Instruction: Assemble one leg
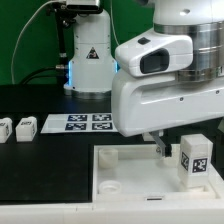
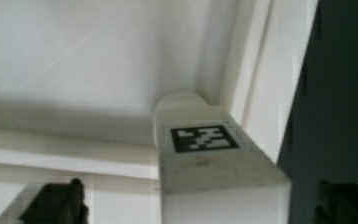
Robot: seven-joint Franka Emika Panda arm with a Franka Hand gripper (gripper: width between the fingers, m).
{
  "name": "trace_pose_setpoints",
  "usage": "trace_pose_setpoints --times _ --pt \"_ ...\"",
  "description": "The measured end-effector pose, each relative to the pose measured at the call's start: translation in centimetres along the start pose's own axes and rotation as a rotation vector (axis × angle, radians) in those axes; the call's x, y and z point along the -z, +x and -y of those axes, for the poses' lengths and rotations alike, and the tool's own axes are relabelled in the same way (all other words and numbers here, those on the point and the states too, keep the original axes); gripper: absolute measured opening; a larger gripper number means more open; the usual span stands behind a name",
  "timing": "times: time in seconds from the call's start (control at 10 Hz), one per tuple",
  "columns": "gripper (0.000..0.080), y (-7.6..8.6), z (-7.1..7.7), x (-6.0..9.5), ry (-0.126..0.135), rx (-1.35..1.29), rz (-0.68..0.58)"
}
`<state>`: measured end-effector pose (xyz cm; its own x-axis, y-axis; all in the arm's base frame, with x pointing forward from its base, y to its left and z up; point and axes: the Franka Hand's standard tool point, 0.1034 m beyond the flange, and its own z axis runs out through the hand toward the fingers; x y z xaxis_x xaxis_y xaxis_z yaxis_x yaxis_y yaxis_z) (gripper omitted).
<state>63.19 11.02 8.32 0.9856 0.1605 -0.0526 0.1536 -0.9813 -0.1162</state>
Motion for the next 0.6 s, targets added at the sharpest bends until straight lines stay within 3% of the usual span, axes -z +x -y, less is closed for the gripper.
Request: trace_pose_setpoints --times 0.1,0.3,0.4,0.5,0.6 --pt "0.0649 0.03 0.26 -0.35 0.019 -0.017 0.002" --pt "0.0649 0.21 0.28 -0.21 0.024 -0.01 0.002" --pt "0.0521 0.17 0.3 -0.24 0.024 -0.01 0.003" --pt "0.0521 0.17 0.3 -0.25 0.024 -0.01 0.003" --pt "0.0381 0.16 0.3 -0.25 0.024 -0.01 0.003"
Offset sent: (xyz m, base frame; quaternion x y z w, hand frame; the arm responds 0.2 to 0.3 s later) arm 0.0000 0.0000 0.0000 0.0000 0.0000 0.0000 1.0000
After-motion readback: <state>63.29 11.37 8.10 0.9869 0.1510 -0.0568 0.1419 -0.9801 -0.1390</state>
